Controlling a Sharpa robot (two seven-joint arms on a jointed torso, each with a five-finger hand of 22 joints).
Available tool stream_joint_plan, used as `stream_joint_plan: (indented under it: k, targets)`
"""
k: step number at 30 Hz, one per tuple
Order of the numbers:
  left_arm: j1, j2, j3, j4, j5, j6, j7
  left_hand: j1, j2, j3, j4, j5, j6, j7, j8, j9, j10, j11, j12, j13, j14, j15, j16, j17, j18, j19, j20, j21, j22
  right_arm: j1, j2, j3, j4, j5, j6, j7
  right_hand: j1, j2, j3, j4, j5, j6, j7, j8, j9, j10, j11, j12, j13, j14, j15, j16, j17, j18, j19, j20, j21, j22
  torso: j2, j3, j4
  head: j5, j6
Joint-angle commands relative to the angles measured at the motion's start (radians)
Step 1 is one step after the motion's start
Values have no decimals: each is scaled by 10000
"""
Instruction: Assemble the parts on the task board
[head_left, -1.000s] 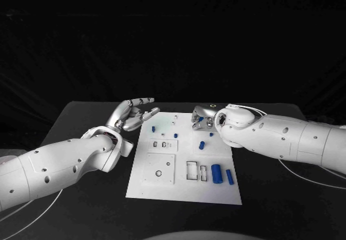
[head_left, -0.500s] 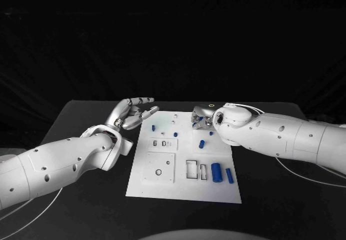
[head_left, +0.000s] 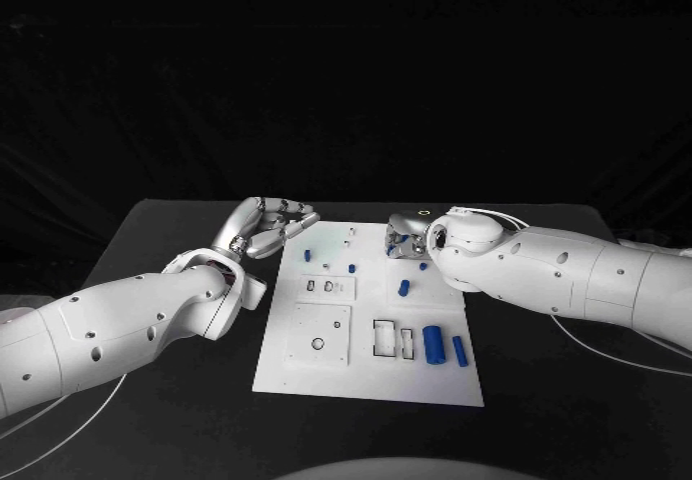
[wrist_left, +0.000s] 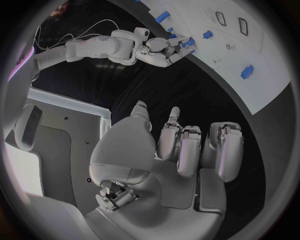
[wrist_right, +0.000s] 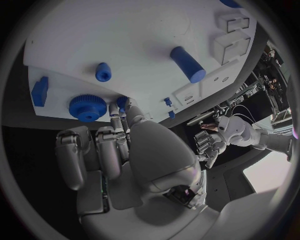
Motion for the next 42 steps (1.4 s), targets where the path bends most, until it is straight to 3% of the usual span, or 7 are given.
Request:
stream_joint_plan:
  k: [1, 6, 9, 13, 22, 28, 42]
  targets:
    - [19, 28, 8, -9, -41, 262, 166, 148, 51, -167, -14, 32, 148, -34, 23, 51, -797, -54, -1057, -1388, 1073, -114, 26, 2629, 308, -907, -64, -412, 1145, -37, 14, -14, -17, -117, 304, -144, 5, 99, 38, 6, -33, 74, 6, -34, -4, 36, -27, -65, -7, 1061, 0, 41, 2627, -68, 1047, -13, 44, 2631, 3, -1, -2, 12, 1]
    - [19, 32, 9, -40, -41, 345, 197, 313, 211, -479, -9, 160, 568, -173, 170, 253, -2616, -166, -4101, -4795, 97, -253, -735, 1642, 811, -3188, -180, -1840, -661, -50, 14, -14, -12, -119, 359, -153, 24, 129, 116, 13, -35, 119, -10, -44, -3, 149, -57, -83, -3, 1061, -32, 41, 2627, -68, 1047, -43, 44, 2631, 8, -3, -9, 17, -10]
    - [19, 29, 9, -41, -39, 383, 212, 367, 298, -640, 0, 165, 647, -189, 164, 318, -2993, -179, -5126, -5743, -310, -268, -1215, 1140, 957, -3770, -206, -2473, -1282, -55, 25, -14, -16, -120, 394, -171, 79, 181, 214, -1, -36, 170, -11, -43, 0, 198, -98, -125, -10, 1061, -66, 41, 2627, -68, 1047, -74, 44, 2631, 5, -5, -15, 22, -24]
    - [19, 28, 9, -32, 32, 421, 240, 419, 366, -793, 0, 166, 677, -174, 126, 367, -3091, -155, -5518, -5917, -691, -242, -1674, 709, 1104, -4415, -195, -3193, -1945, -61, 42, -14, -23, -124, 430, -181, 141, 196, 324, -24, -37, 293, -16, -14, 15, 291, -170, -171, -11, 1061, -125, 41, 2627, -68, 1047, -126, 44, 2631, 4, -4, -4, 13, -39]
    - [19, 23, 9, -49, 175, 530, 240, 454, 417, -896, 3, 169, 837, -195, 196, 445, -3195, -157, -5712, -5982, -953, -226, -1958, 459, 1181, -4763, -176, -3642, -2298, -77, 96, -15, -41, -166, 475, -243, 359, 241, 725, -111, -67, 796, -164, 130, 84, 740, -409, -284, -14, 1061, -346, 41, 2627, -68, 1047, -348, 44, 2631, -4, -3, -6, 6, -69]
    - [19, 19, 8, -46, 192, 576, 263, 536, 515, -1108, 1, 171, 779, -114, 170, 538, -3721, -46, -6364, -6342, -2473, -111, -3673, -1088, 1542, -6503, -83, -5573, -3954, -85, 92, -15, -10, -181, 301, -264, 405, 199, 914, -121, -75, 1006, -216, 174, 114, 1018, -468, -353, -15, 1061, -409, 41, 2627, -68, 1047, -430, 44, 2631, 0, -7, -4, 5, -72]
    - [20, -17, 8, -17, 202, 596, 261, 589, 551, -1166, -1, 174, 762, -93, 164, 570, -3811, -17, -6502, -6453, -2722, -76, -4013, -1367, 1586, -6684, -57, -5984, -4207, -122, 25, -8, 138, -48, -1686, 454, 452, -6, 1275, -141, -53, 1347, -177, 226, 168, 1543, -450, -508, -16, 1061, -416, 41, 2627, -68, 1047, -476, 44, 2631, 3, 7, -18, -67, -91]
